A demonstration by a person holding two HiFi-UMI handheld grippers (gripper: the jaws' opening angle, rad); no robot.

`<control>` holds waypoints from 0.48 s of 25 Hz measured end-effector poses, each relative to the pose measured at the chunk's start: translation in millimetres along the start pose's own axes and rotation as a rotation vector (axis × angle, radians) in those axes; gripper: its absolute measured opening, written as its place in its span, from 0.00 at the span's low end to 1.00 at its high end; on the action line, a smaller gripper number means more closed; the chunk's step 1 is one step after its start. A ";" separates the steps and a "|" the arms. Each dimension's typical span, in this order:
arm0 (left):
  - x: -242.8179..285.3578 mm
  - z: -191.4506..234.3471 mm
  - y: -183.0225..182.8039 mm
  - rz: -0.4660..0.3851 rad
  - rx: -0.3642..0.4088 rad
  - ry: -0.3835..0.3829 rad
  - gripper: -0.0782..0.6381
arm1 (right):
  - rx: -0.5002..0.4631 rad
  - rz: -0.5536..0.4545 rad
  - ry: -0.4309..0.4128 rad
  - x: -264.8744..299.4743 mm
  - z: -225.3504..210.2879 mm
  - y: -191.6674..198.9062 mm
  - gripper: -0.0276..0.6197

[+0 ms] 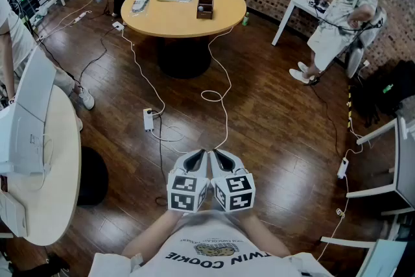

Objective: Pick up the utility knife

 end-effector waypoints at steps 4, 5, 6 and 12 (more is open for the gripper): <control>43.9 4.7 -24.1 -0.018 -0.002 -0.029 0.11 | -0.004 0.007 -0.018 27.3 -37.9 -16.9 0.05; 55.1 4.8 -29.4 -0.017 -0.002 -0.035 0.11 | -0.004 0.010 -0.025 33.4 -47.8 -21.4 0.05; 66.5 5.2 -35.1 -0.016 -0.002 -0.044 0.11 | -0.007 0.013 -0.035 40.1 -57.9 -26.8 0.05; 126.5 7.3 -73.5 -0.021 -0.016 -0.095 0.11 | -0.031 0.019 -0.095 80.3 -114.7 -63.5 0.05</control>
Point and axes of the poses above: the fingertips, and each gripper's own axes: x forward along the fingers, z to its left, y out of its underside, the point moved 7 cm from there along -x, backward along the fingers, and after that the axes turned 2 degrees about y, right-handed, at the moved point
